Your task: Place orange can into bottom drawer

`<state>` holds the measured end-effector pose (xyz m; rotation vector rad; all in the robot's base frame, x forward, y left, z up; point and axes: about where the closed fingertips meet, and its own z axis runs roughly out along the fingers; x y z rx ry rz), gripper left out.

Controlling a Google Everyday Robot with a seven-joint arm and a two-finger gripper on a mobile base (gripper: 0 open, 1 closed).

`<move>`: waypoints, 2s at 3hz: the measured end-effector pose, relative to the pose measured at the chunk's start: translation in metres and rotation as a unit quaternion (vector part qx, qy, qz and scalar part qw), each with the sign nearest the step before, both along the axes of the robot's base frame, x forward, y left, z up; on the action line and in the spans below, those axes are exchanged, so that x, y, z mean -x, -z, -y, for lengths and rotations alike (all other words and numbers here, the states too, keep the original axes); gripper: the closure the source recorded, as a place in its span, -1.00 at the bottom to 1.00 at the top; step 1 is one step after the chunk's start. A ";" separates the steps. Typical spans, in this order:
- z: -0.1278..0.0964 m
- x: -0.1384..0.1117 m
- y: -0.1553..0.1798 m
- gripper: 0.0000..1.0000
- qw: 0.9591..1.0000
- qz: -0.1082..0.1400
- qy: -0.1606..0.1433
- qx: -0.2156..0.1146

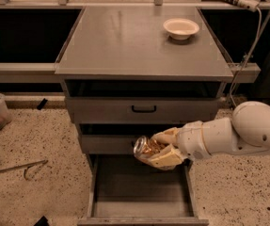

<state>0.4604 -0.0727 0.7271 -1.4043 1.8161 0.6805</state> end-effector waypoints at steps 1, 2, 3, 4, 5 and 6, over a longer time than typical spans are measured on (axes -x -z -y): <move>-0.011 0.005 0.017 1.00 1.000 0.005 -0.005 -0.015; -0.032 0.002 0.089 1.00 1.000 0.001 -0.015 -0.022; -0.053 -0.001 0.184 1.00 1.000 -0.022 -0.006 -0.012; -0.058 -0.025 0.259 1.00 0.999 -0.031 0.032 0.023; -0.033 -0.064 0.294 1.00 0.994 -0.019 0.095 0.044; -0.033 -0.064 0.294 1.00 0.994 -0.019 0.095 0.044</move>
Offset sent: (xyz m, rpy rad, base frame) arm 0.0198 0.0562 -0.2057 0.0900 0.0159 0.0034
